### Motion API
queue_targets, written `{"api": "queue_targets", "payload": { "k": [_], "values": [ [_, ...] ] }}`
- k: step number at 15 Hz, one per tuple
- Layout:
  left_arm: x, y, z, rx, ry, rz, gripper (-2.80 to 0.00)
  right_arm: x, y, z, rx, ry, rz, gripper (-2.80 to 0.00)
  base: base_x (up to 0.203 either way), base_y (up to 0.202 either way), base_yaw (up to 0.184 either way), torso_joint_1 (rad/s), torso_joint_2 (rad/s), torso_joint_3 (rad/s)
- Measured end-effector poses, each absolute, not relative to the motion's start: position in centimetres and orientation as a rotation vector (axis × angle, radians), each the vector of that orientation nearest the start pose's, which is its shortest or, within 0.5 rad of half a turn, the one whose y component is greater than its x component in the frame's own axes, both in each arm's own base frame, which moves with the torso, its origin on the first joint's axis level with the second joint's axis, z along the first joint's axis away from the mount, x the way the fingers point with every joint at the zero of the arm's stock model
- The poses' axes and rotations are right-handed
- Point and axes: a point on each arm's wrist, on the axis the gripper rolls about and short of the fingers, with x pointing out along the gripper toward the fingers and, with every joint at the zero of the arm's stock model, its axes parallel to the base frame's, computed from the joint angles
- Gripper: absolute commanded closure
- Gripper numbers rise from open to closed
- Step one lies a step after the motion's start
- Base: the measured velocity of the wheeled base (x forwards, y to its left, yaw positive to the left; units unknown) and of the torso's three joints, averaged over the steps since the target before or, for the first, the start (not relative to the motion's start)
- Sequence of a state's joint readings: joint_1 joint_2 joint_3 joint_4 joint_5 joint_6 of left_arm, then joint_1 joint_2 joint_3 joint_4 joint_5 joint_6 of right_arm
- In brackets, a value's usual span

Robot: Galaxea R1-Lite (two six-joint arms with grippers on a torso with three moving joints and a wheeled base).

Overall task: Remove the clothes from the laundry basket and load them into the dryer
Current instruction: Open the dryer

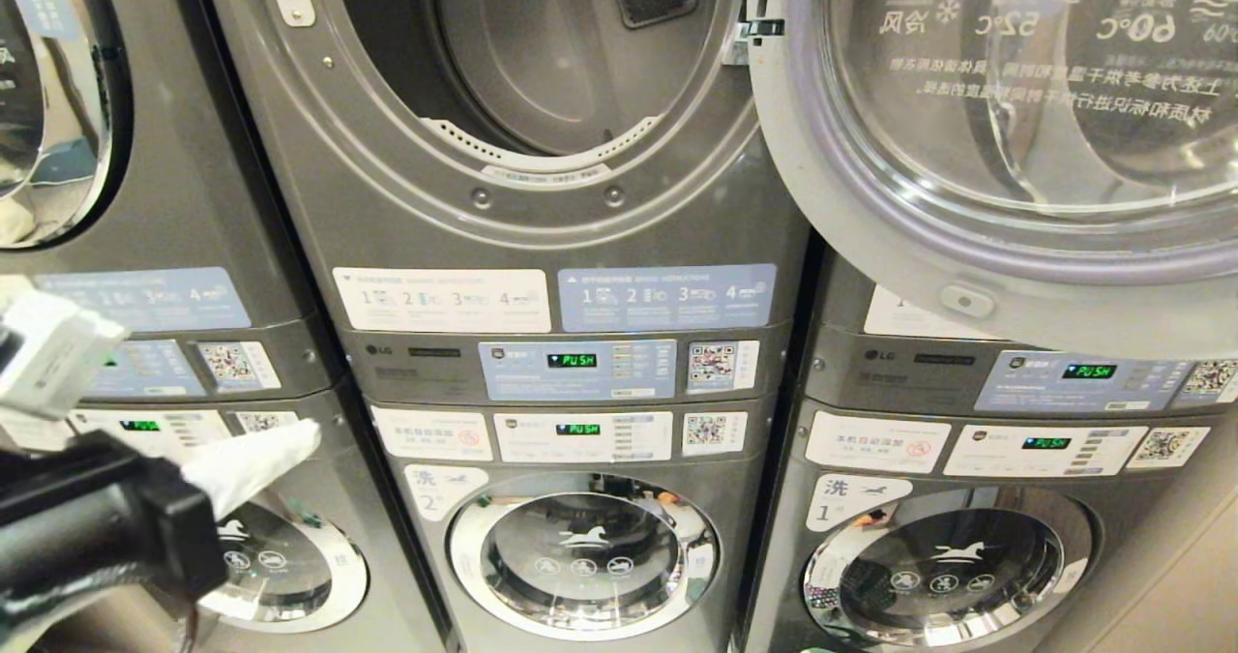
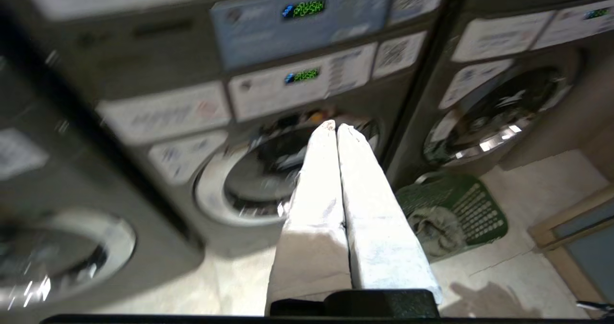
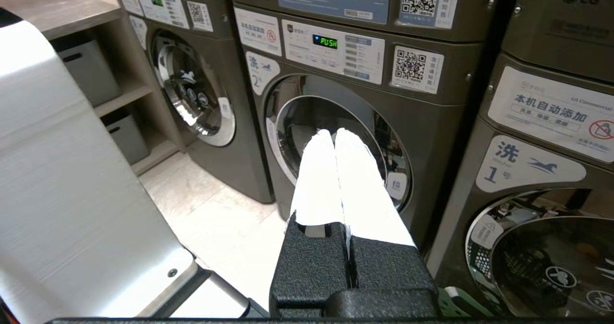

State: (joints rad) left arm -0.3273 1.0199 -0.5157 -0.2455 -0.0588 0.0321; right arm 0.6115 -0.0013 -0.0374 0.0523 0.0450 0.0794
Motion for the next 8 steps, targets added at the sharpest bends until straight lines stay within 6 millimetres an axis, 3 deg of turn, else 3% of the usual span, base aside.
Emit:
{"api": "queue_targets", "payload": {
  "k": [5,8],
  "values": [
    [6.9,-1.6,18.4,-0.079,0.387,-0.048,0.00,-2.2,-1.4,8.1,0.074,0.037,0.659,0.00,0.000,0.000,0.000,0.000,0.00,0.000],
    [4.3,-0.7,15.7,-0.154,0.411,0.027,0.00,-2.2,-1.4,8.1,0.074,0.037,0.660,0.00,0.000,0.000,0.000,0.000,0.00,0.000]
  ]
}}
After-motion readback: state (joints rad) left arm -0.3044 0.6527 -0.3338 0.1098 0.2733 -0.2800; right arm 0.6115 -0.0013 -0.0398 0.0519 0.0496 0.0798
